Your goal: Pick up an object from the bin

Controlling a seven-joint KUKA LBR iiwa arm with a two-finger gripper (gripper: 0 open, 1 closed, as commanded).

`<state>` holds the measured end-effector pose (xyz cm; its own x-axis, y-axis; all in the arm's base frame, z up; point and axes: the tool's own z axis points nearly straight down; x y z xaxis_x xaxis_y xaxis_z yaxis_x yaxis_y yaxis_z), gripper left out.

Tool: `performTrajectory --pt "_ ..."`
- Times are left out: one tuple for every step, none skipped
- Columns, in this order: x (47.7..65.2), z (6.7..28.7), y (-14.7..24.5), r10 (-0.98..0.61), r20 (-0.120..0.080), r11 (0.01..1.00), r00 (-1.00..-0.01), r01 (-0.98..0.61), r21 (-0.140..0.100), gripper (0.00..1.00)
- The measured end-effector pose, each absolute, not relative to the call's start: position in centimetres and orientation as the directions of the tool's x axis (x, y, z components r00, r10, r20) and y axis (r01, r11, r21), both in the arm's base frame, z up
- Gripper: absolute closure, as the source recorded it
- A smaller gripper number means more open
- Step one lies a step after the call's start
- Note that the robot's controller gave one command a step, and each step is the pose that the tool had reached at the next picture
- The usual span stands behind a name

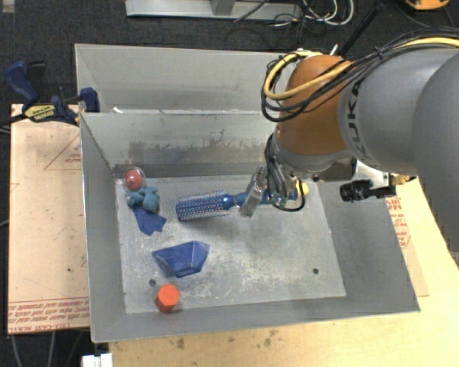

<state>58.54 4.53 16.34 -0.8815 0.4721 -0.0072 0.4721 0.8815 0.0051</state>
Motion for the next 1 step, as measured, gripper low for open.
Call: performTrajectory --pt "58.57 17.73 4.56 0.47 -0.002 0.883 -0.883 0.47 0.001 1.0"
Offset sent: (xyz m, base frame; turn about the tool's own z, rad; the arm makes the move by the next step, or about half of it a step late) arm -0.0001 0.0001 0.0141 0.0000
